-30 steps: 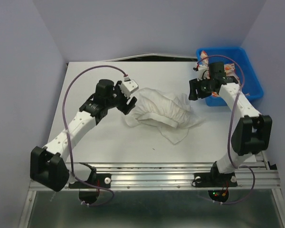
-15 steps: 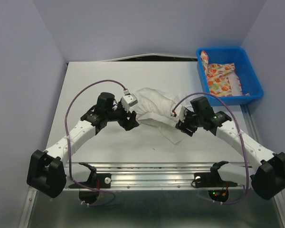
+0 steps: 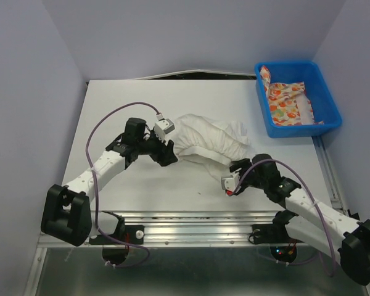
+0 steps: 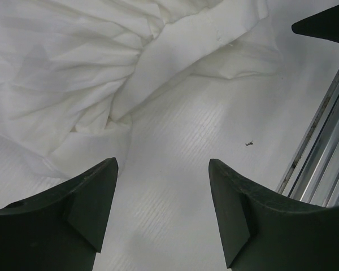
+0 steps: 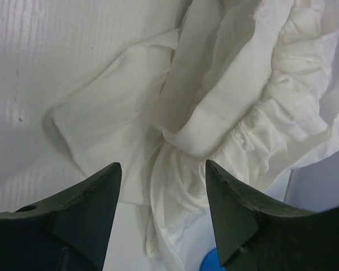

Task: Fold and stack the skirts
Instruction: Flatten the skirt out

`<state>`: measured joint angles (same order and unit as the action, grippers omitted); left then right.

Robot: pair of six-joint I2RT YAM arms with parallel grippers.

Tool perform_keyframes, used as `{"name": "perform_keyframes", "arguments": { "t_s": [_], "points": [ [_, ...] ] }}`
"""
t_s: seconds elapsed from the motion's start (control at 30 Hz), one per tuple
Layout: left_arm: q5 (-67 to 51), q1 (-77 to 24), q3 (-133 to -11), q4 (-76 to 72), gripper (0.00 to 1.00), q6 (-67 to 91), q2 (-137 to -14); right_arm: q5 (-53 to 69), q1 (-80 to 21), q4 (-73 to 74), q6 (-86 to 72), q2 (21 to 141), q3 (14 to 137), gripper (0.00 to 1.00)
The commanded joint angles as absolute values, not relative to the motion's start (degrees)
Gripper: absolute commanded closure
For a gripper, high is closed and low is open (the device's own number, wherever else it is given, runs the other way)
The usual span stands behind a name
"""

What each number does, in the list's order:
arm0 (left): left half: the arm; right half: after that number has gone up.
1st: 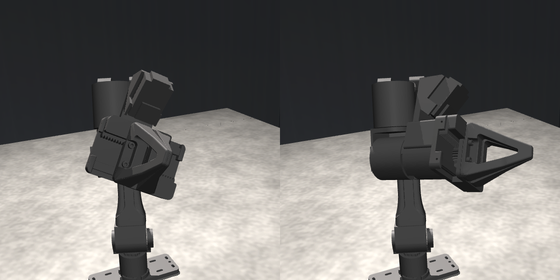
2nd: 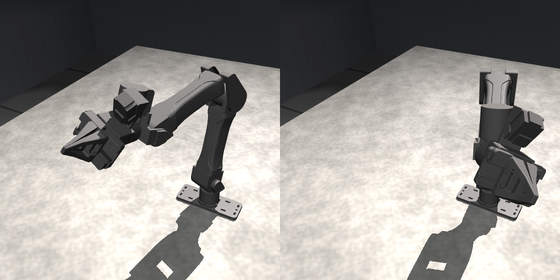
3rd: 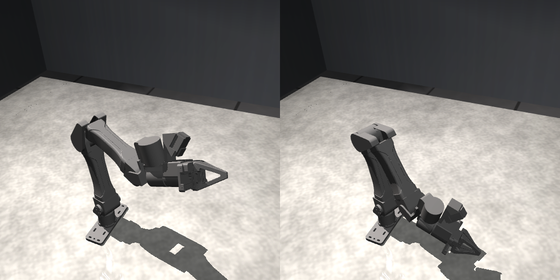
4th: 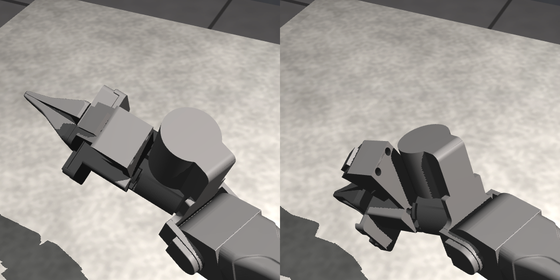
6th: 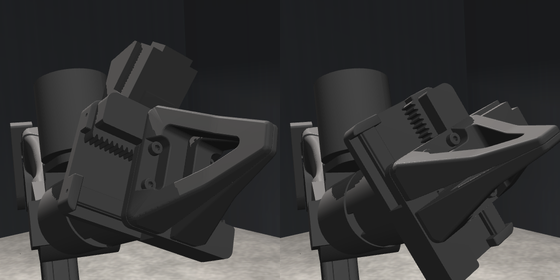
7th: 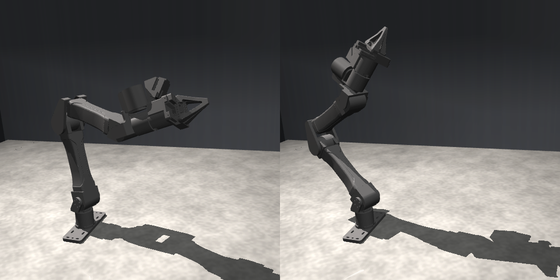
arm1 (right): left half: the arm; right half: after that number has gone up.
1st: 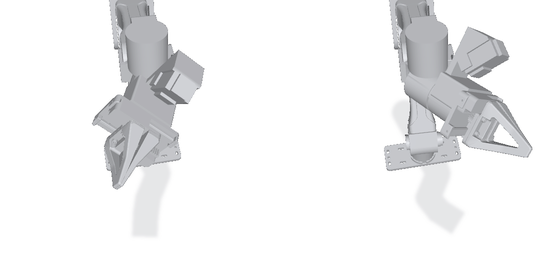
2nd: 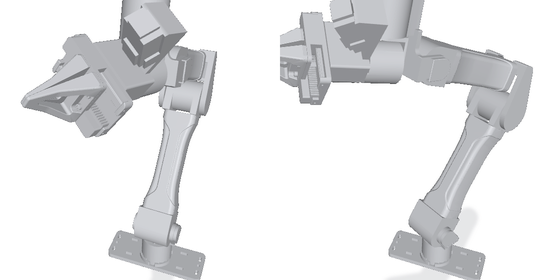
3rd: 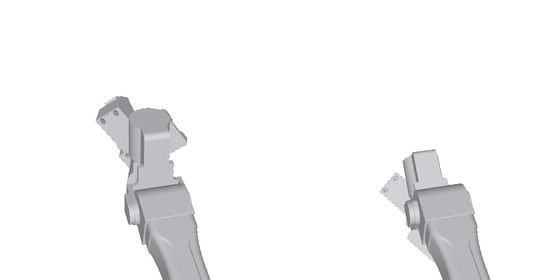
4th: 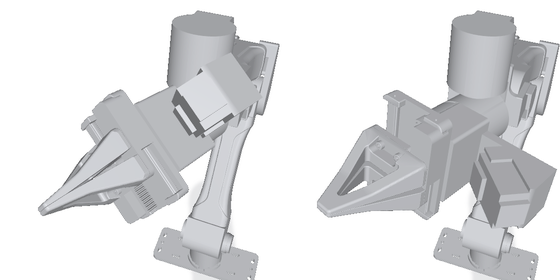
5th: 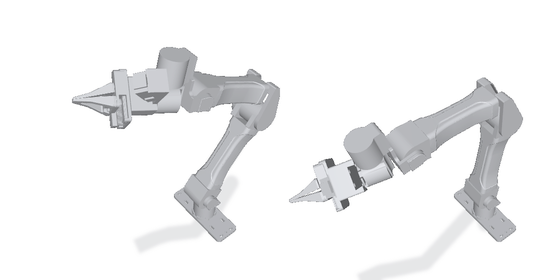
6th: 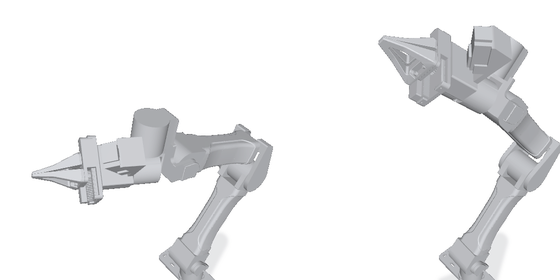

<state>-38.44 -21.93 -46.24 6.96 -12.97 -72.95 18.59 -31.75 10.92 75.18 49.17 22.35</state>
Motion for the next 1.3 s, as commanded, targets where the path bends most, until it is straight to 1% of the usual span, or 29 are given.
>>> {"name": "perform_keyframes", "arguments": {
  "t_s": [0.0, 0.1, 0.2, 0.3, 0.33, 0.37, 0.43, 0.47, 0.5, 0.53, 0.6, 0.7, 0.77, 0.83, 0.9, 0.97, 1.03, 1.07, 1.17, 1.27],
  "points": [
    [-40.8, -20.7, -48.3, 4.8, 0.23, -12.9, -72.9, 20.7, -31.8, -6.2, 82.6, 50.7, 18.6, 0.33],
    [-41.0, -20.6, -47.9, 4.1, 0.23, -12.7, -72.4, 22.1, -31.8, -10.5, 84.1, 52.0, 16.5, 0.34],
    [-41.3, -20.4, -47.6, 3.8, 0.23, -12.7, -72.3, 22.5, -31.8, -10.0, 87.2, 54.5, 16.3, 0.35],
    [-41.7, -20.0, -47.8, 3.8, 0.23, -12.7, -72.7, 21.3, -31.8, -17.5, 89.4, 58.4, 14.3, 0.36],
    [-42.3, -19.9, -47.8, 3.7, 0.23, -12.7, -72.8, 21.0, -31.8, -17.9, 89.6, 59.5, 14.6, 0.37],
    [-42.7, -19.8, -47.6, 3.7, 0.22, -12.6, -72.8, 20.6, -31.8, -18.6, 89.6, 60.5, 14.9, 0.38],
    [-43.2, -19.7, -47.1, 3.5, 0.22, -12.0, -72.4, 20.0, -31.8, -22.0, 89.4, 63.8, 15.2, 0.43],
    [-43.2, -19.6, -46.5, 3.3, 0.22, -12.0, -71.9, 19.6, -31.8, -23.1, 89.3, 64.7, 15.6, 0.47],
    [-43.1, -19.6, -46.1, 3.3, 0.21, -12.0, -71.6, 19.6, -31.8, -23.7, 88.7, 65.5, 16.2, 0.60],
    [-42.5, -19.6, -45.9, 3.2, 0.20, -12.1, -71.0, 19.9, -31.8, -23.9, 88.4, 66.4, 17.7, 0.70],
    [-41.8, -19.6, -45.2, 3.0, 0.20, -12.4, -70.7, 21.1, -31.8, -24.3, 88.2, 66.5, 18.6, 0.98],
    [-41.6, -19.4, -44.7, 3.1, 0.20, -12.3, -70.7, 21.8, -31.8, -24.0, 87.2, 65.1, 21.4, 0.99],
    [-41.5, -19.3, -44.6, 3.0, 0.20, -12.2, -70.4, 22.6, -31.8, -17.9, 84.1, 62.2, 24.6, 0.99],
    [-41.1, -19.3, -44.6, 3.0, 0.20, -12.2, -70.0, 23.1, -31.8, -11.0, 78.8, 59.1, 30.7, 0.99],
    [-40.9, -19.2, -44.6, 2.9, 0.20, -12.3, -69.6, 24.1, -31.8, -6.3, 74.9, 57.7, 35.3, 0.99],
    [-40.5, -19.2, -44.6, 2.7, 0.20, -12.1, -69.1, 24.4, -31.8, -1.1, 68.1, 57.1, 42.6, 0.99],
    [-40.3, -19.2, -44.4, 2.5, 0.20, -11.9, -68.6, 24.1, -31.8, 2.5, 60.9, 58.0, 47.7, 0.99],
    [-40.2, -19.2, -44.1, 2.4, 0.20, -12.0, -68.1, 23.1, -31.8, 5.0, 58.2, 58.7, 52.7, 0.99],
    [-39.0, -19.2, -43.7, 1.6, 0.20, -12.3, -66.5, 21.0, -31.8, 7.5, 49.3, 62.0, 60.8, 0.99],
    [-38.1, -19.3, -43.7, 0.7, 0.20, -12.7, -65.3, 19.4, -31.8, 8.4, 42.9, 65.0, 66.2, 0.99]
  ]
}}
